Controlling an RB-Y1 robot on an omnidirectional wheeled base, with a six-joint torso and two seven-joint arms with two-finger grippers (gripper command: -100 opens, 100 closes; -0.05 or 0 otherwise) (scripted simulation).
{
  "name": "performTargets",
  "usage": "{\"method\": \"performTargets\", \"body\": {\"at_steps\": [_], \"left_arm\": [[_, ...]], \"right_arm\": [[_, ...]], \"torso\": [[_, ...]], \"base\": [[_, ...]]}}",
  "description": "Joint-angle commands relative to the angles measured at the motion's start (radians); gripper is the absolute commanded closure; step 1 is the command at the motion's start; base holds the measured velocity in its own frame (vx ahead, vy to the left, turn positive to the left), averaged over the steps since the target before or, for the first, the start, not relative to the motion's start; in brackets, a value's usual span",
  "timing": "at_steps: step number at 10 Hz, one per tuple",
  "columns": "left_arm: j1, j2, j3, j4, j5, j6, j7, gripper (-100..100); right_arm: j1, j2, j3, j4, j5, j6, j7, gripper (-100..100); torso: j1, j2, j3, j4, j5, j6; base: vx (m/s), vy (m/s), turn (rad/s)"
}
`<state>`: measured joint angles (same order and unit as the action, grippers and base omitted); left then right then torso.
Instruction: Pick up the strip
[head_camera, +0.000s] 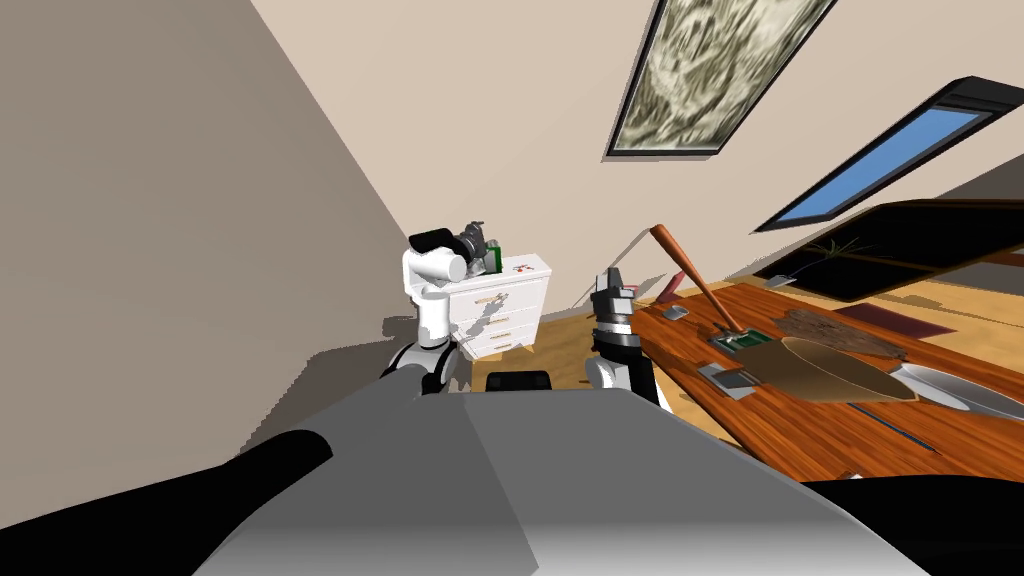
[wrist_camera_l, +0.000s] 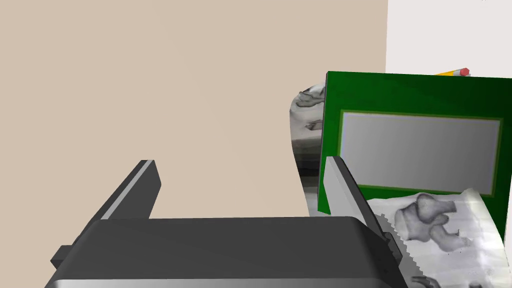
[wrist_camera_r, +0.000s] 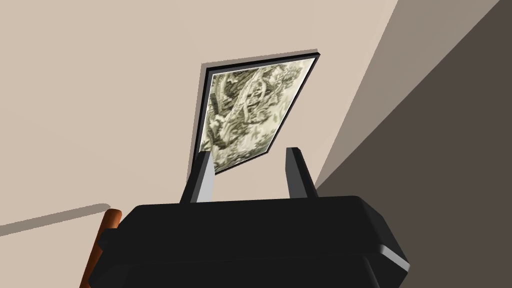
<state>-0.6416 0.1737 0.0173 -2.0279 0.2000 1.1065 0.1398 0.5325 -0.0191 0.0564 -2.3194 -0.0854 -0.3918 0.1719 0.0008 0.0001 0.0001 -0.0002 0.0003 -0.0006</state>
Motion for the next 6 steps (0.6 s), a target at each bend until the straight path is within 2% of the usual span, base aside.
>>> {"method": "performTargets", "body": {"at_steps": [1,2,4,5,6], "left_arm": [[-0.031,0.001,0.005,0.019,0.000,0.050,0.004,-100],[-0.070,0.002,0.015,0.055,-0.001,0.080,0.011,-100],[-0.084,0.002,0.015,0.055,-0.001,0.119,0.011,-100],[-0.131,0.004,0.026,0.091,-0.002,0.158,0.018,-100],[-0.136,0.004,0.026,0.091,-0.002,0.183,0.018,-100]], "right_arm": [[0.000,0.000,0.000,0.000,0.000,0.000,0.000,0],[0.000,0.000,0.000,0.000,0.000,0.000,0.000,0],[0.000,0.000,0.000,0.000,0.000,0.000,0.000,0],[0.000,0.000,0.000,0.000,0.000,0.000,0.000,0],[0.000,0.000,0.000,0.000,0.000,0.000,0.000,0]], "torso": [[0.000,0.000,0.000,0.000,0.000,0.000],[0.000,0.000,0.000,0.000,0.000,0.000],[0.000,0.000,0.000,0.000,0.000,0.000],[0.000,0.000,0.000,0.000,0.000,0.000],[0.000,0.000,0.000,0.000,0.000,0.000]], "base": [[-0.005,0.010,0.031],[-0.006,0.014,0.068],[-0.002,0.010,0.013],[-0.002,0.016,0.070],[0.000,0.014,0.034]]}}
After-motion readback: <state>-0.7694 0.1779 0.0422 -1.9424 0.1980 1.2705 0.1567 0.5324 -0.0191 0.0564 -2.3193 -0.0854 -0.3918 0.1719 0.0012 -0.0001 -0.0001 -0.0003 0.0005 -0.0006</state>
